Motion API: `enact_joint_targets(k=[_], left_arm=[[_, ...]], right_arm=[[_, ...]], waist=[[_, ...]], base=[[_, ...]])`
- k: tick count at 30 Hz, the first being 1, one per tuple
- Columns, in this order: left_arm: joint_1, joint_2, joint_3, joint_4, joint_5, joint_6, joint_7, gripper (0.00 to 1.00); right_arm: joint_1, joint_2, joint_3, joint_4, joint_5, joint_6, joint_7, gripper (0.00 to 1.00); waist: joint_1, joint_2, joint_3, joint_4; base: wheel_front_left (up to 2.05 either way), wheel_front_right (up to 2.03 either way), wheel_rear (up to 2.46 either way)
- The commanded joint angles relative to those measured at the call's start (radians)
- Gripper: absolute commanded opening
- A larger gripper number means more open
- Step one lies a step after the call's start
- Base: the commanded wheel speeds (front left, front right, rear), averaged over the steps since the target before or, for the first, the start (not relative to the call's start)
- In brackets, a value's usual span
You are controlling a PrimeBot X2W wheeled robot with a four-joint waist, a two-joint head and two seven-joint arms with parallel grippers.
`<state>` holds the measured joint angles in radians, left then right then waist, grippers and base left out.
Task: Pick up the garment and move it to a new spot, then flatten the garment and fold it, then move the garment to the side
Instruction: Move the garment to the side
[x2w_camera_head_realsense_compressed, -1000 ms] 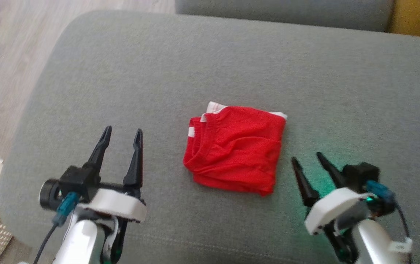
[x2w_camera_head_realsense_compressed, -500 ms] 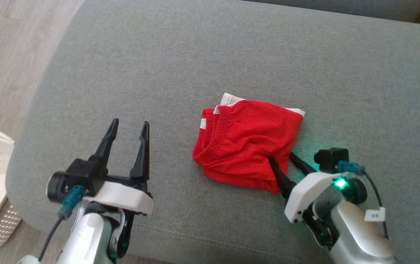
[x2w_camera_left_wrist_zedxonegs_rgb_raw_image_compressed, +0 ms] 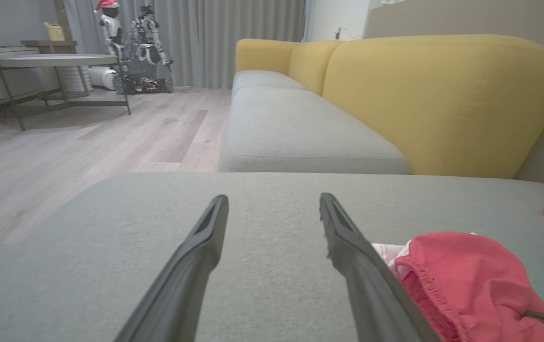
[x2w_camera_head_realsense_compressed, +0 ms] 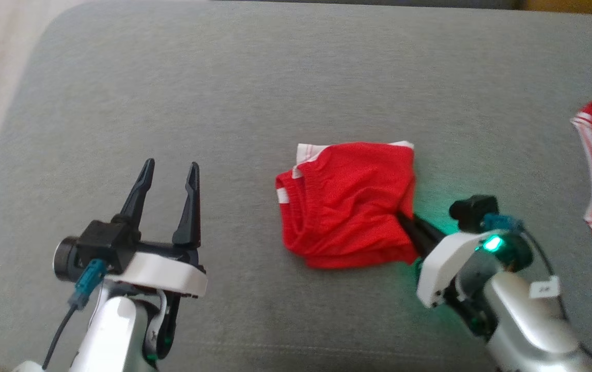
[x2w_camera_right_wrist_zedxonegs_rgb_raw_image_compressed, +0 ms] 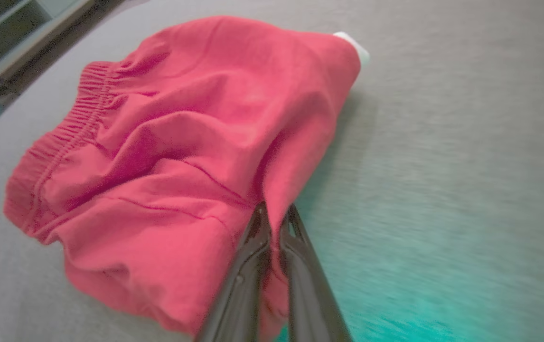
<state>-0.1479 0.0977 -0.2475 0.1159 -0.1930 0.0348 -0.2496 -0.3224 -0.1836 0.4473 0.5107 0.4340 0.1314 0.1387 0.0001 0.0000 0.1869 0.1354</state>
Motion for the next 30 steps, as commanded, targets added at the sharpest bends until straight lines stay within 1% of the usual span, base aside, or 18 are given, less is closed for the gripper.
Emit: enact_joint_targets(k=[1,5,7,13,18,23,26,30], left_arm=[[-0.03,0.015,0.032,-0.04,0.012,0.0,-0.012,1.0],[-0.037,0.018,0.035,-0.051,0.021,-0.003,-0.012,1.0],[-0.046,0.022,0.033,-0.058,0.027,-0.007,-0.012,1.0],[-0.088,0.04,0.026,-0.068,0.042,-0.02,-0.012,1.0],[-0.125,0.05,0.011,-0.078,0.052,-0.03,-0.008,1.0],[-0.148,0.056,0.001,-0.09,0.059,-0.032,-0.002,1.0],[-0.154,0.062,0.001,-0.098,0.06,-0.031,0.0,1.0],[-0.163,0.07,-0.001,-0.106,0.058,-0.034,0.003,1.0]], right_arm=[[-0.042,-0.014,0.009,-0.039,-0.004,-0.001,0.002,0.0],[-0.077,-0.09,-0.002,-0.084,-0.011,-0.001,0.029,0.0],[-0.105,-0.13,-0.025,-0.099,-0.013,-0.001,0.038,0.0],[-0.207,-0.232,-0.104,-0.105,-0.007,-0.001,0.037,0.0],[-0.272,-0.329,-0.132,-0.098,0.014,-0.001,0.049,0.0],[-0.297,-0.433,-0.161,-0.097,0.047,-0.001,0.074,0.0],[-0.302,-0.485,-0.176,-0.116,0.062,-0.001,0.099,0.0],[-0.318,-0.533,-0.216,-0.132,0.073,-0.001,0.126,0.0]], waist=[[-0.0001,0.0,0.001,-0.052],[-0.0001,0.0,0.016,-0.133],[-0.0001,0.0,0.031,-0.169],[-0.0001,0.0,0.089,-0.241],[-0.0001,0.0,0.137,-0.267],[-0.0001,0.0,0.171,-0.277],[-0.0001,0.0,0.186,-0.284],[-0.0001,0.0,0.206,-0.294]], base=[[0.0,0.0,0.0],[0.0,0.0,0.0],[0.0,0.0,0.0],[0.0,0.0,0.0],[0.0,0.0,0.0],[0.0,0.0,0.0],[0.0,0.0,0.0],[0.0,0.0,0.0]])
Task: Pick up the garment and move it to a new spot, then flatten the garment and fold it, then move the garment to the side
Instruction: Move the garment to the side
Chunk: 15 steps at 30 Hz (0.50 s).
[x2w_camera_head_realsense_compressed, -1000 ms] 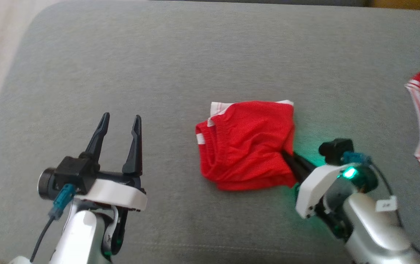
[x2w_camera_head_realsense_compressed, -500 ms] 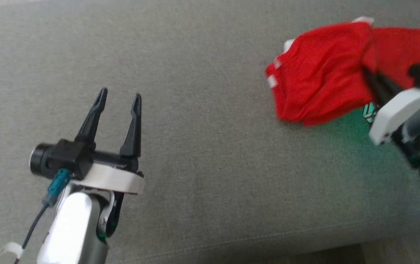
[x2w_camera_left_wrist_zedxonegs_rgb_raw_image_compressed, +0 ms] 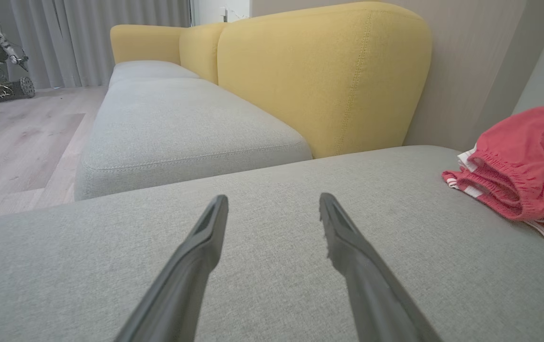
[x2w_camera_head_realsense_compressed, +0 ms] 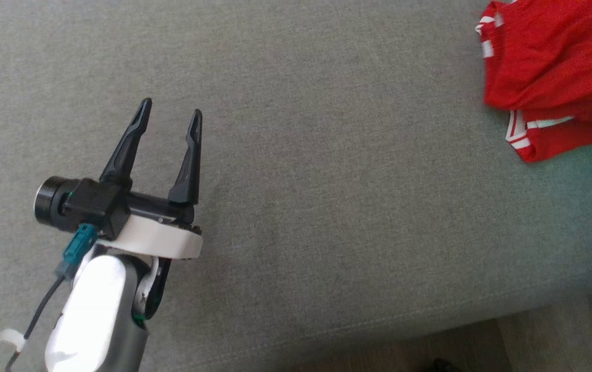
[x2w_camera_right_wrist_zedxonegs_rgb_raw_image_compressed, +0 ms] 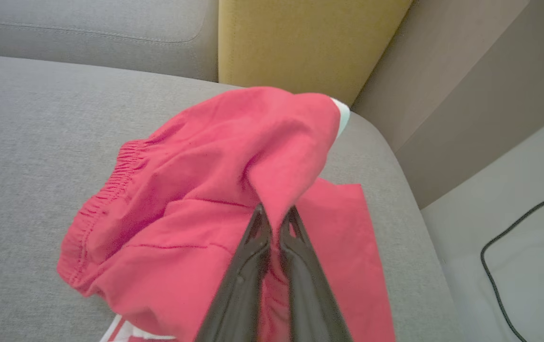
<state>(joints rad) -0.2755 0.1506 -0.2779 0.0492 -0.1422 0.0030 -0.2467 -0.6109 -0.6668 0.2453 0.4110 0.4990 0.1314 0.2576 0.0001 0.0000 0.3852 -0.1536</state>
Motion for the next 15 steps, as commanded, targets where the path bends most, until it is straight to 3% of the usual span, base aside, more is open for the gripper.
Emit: enact_joint_targets(k=[1,13,14,15], left_arm=[[-0.038,0.019,0.028,-0.041,0.007,-0.003,0.001,1.0],[-0.083,0.027,0.017,-0.052,0.006,-0.008,0.008,1.0],[-0.084,0.027,0.017,-0.051,0.005,-0.008,0.008,1.0],[-0.086,0.028,0.017,-0.051,0.003,-0.007,0.007,1.0]], right_arm=[[-0.035,-0.057,-0.02,-0.033,0.01,-0.001,0.013,0.0],[-0.104,-0.044,-0.044,0.059,-0.002,-0.001,0.001,0.0],[-0.107,-0.038,-0.049,0.076,-0.005,-0.001,-0.002,0.11],[-0.11,-0.033,-0.054,0.091,-0.011,-0.001,-0.007,0.33]], waist=[[-0.0001,0.0,0.013,-0.007],[-0.0001,0.0,0.071,-0.018],[-0.0001,0.0,0.074,-0.018],[-0.0001,0.0,0.078,-0.019]], base=[[0.0,0.0,0.0],[0.0,0.0,0.0],[0.0,0.0,0.0],[0.0,0.0,0.0]])
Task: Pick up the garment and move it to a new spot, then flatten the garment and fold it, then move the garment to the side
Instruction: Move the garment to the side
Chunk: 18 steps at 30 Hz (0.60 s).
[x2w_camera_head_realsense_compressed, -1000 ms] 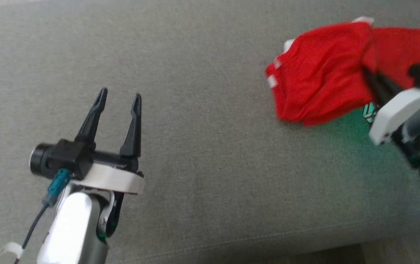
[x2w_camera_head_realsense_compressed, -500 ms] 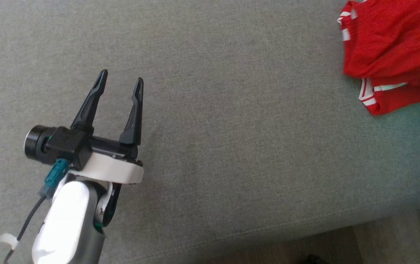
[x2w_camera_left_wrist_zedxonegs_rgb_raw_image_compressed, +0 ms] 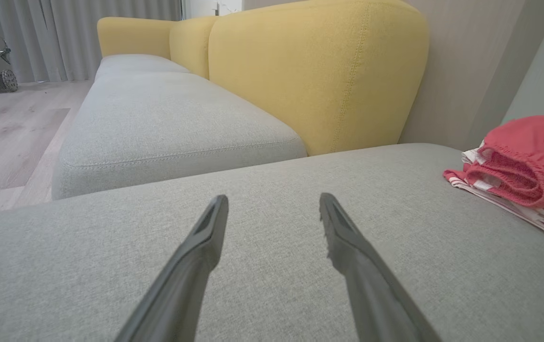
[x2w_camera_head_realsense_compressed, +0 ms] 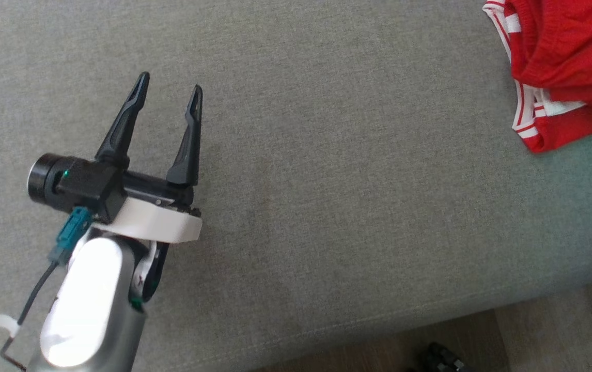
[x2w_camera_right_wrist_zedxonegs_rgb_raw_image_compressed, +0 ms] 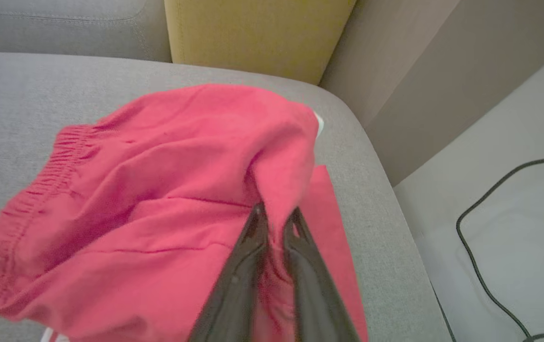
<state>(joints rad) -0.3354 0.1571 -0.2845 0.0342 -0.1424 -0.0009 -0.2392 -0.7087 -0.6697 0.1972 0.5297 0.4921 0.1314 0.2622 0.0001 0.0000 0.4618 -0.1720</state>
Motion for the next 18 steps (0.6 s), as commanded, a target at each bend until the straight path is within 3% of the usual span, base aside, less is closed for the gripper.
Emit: enact_joint_targets(k=[1,2,11,18], left_arm=[[-0.027,0.023,0.025,-0.036,0.002,-0.003,-0.001,1.0],[-0.028,0.024,0.025,-0.036,0.001,-0.002,-0.001,1.0],[-0.02,0.033,0.028,-0.02,-0.006,0.005,-0.005,1.0],[0.034,0.027,0.04,0.006,-0.029,0.024,-0.011,1.0]], right_arm=[[-0.016,-0.023,-0.013,-0.014,-0.01,-0.001,-0.015,0.8],[-0.018,-0.016,-0.017,-0.002,-0.014,-0.001,-0.019,1.0],[-0.036,0.054,-0.077,0.041,-0.068,-0.001,-0.107,1.0],[0.069,0.225,-0.207,-0.051,-0.157,-0.001,-0.238,1.0]], waist=[[-0.0001,0.0,0.004,-0.002],[-0.0001,0.0,0.006,-0.002],[-0.0001,0.0,-0.018,-0.021],[-0.0001,0.0,-0.11,-0.02]], base=[[0.0,0.0,0.0],[0.0,0.0,0.0],[0.0,0.0,0.0],[0.0,0.0,0.0]])
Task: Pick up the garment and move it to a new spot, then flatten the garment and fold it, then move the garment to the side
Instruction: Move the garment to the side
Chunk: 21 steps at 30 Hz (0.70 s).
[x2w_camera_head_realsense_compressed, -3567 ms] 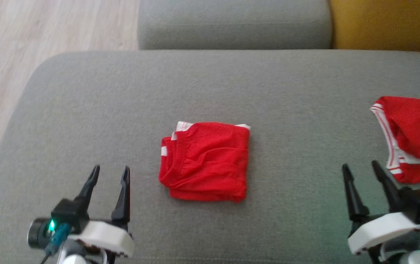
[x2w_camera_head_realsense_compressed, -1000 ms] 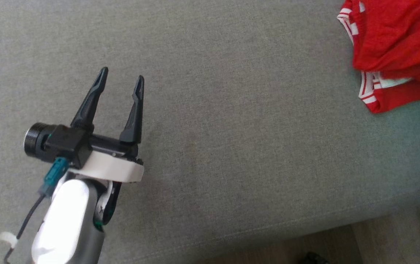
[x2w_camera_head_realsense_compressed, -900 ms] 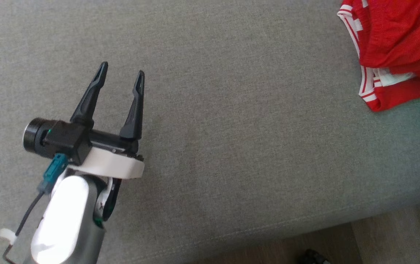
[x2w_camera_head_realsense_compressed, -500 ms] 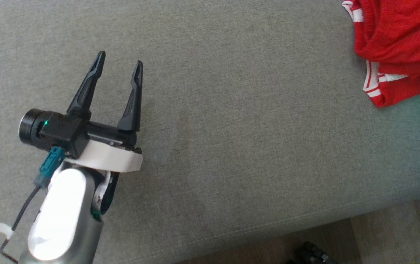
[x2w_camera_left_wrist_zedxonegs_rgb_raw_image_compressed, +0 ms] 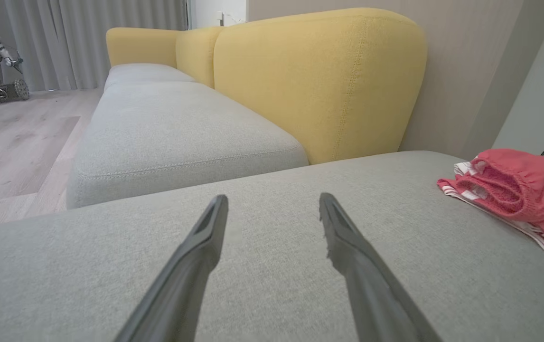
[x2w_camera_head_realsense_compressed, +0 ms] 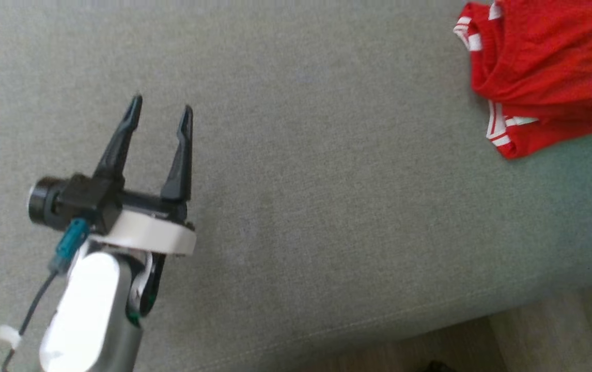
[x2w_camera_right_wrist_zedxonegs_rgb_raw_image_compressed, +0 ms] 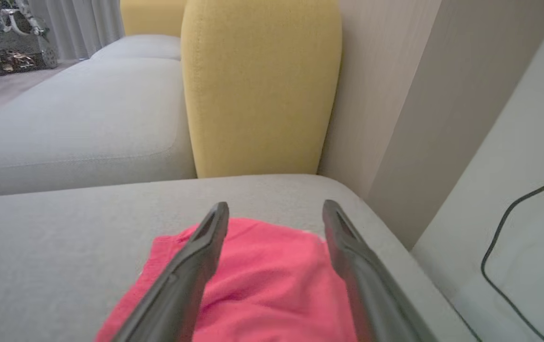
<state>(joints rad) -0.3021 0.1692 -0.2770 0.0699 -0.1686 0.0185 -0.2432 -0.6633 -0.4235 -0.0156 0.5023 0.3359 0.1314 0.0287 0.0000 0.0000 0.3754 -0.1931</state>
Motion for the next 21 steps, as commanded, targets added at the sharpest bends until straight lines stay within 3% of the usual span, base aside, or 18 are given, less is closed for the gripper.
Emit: enact_joint_targets(k=[1,9,21], left_arm=[[0.021,0.013,0.038,-0.027,-0.011,0.011,-0.008,1.0],[0.084,0.007,0.063,-0.021,-0.04,0.035,-0.013,1.0],[0.152,0.002,0.09,-0.009,-0.067,0.057,-0.016,1.0]], right_arm=[[0.078,0.036,-0.009,-0.076,-0.03,-0.001,-0.022,1.0],[0.302,0.224,0.004,-0.307,-0.085,-0.001,-0.036,1.0],[0.453,0.328,0.049,-0.461,-0.126,-0.001,-0.032,1.0]], waist=[[0.0,0.0,-0.05,0.004],[0.0,0.0,-0.122,0.057],[0.0,0.0,-0.194,0.196]], base=[[0.0,0.0,0.0],[0.0,0.0,0.0],[0.0,0.0,0.0]])
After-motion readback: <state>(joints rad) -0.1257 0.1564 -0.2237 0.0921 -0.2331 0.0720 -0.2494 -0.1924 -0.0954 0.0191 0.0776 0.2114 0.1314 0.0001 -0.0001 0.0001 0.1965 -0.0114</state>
